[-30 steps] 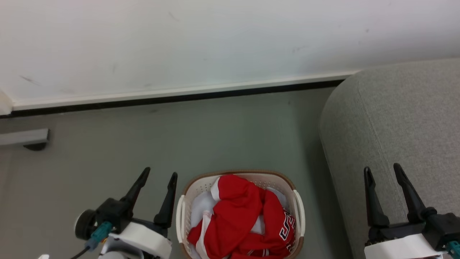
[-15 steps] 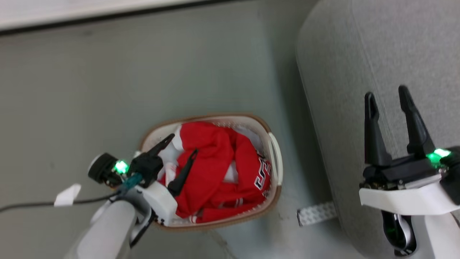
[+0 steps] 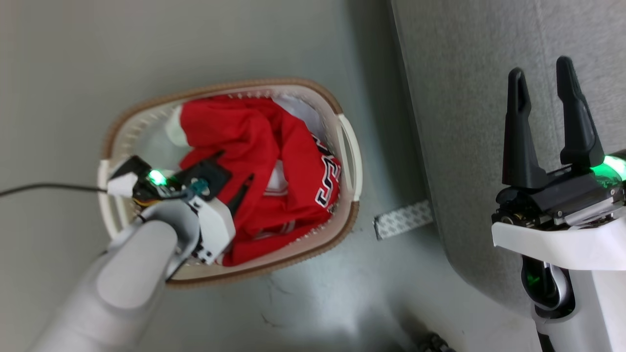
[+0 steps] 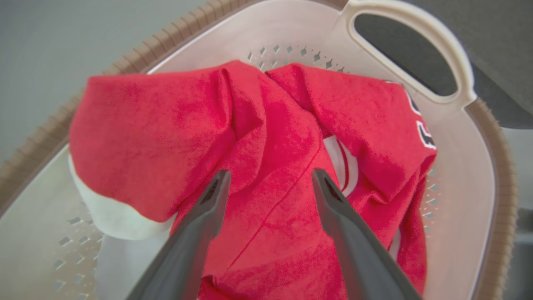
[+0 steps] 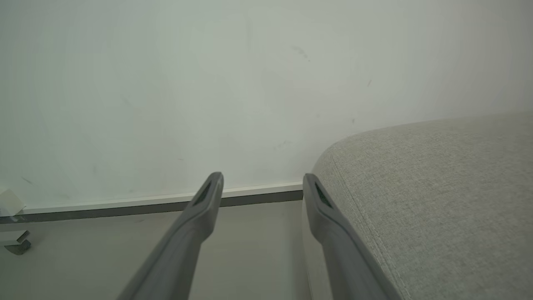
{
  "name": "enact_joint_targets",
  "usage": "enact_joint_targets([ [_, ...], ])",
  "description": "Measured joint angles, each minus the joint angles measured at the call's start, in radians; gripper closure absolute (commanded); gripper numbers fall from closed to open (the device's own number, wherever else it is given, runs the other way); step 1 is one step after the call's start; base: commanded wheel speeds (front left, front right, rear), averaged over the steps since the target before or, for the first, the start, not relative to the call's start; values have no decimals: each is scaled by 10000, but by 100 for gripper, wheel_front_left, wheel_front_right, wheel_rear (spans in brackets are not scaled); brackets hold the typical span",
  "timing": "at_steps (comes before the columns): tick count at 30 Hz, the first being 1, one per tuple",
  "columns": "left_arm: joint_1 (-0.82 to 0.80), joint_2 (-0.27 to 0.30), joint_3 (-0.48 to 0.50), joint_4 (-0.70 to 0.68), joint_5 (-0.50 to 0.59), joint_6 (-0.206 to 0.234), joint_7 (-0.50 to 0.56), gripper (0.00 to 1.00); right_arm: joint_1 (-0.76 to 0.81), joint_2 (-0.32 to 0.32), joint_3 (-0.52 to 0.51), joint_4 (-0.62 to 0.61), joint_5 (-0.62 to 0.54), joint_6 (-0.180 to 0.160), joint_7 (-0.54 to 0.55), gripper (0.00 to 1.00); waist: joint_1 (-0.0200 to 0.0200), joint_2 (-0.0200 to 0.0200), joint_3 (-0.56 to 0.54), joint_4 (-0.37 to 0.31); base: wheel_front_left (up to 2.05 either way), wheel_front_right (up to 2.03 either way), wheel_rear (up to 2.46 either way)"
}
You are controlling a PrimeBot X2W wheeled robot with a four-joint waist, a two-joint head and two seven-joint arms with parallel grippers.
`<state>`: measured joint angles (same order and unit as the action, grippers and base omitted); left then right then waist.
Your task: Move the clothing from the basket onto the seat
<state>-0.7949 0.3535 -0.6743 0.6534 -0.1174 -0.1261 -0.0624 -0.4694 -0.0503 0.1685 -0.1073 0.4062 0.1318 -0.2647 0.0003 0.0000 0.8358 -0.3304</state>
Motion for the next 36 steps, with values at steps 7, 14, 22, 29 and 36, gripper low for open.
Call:
enact_joint_targets([
  [7, -572, 341, -31, 449, 228, 203, 807, 0, -137, 2, 140, -336, 368, 0, 0, 0, -1, 0, 965, -464, 0, 0, 0],
  [14, -767, 587, -75, 558, 265, 209, 974, 15, -50, 2, 92, -418, 531, 0, 0, 0, -1, 0, 1493, -849, 0, 0, 0],
  [22, -641, 322, 40, 813, -357, 132, 504, 100, 105, 4, -77, -128, 414, 0, 0, 0, -2, 0, 1199, -729, 0, 0, 0],
  [29, -128, -650, 255, 915, -1440, 73, -470, 100, 572, 8, -537, 458, -194, 0, 0, 0, -2, 0, 120, -181, 0, 0, 0],
  [36, 709, -1287, 119, 915, -2337, -12, -1066, 100, 1431, 19, -905, 982, -734, 0, 0, 0, -3, 0, -1492, 521, 0, 0, 0],
])
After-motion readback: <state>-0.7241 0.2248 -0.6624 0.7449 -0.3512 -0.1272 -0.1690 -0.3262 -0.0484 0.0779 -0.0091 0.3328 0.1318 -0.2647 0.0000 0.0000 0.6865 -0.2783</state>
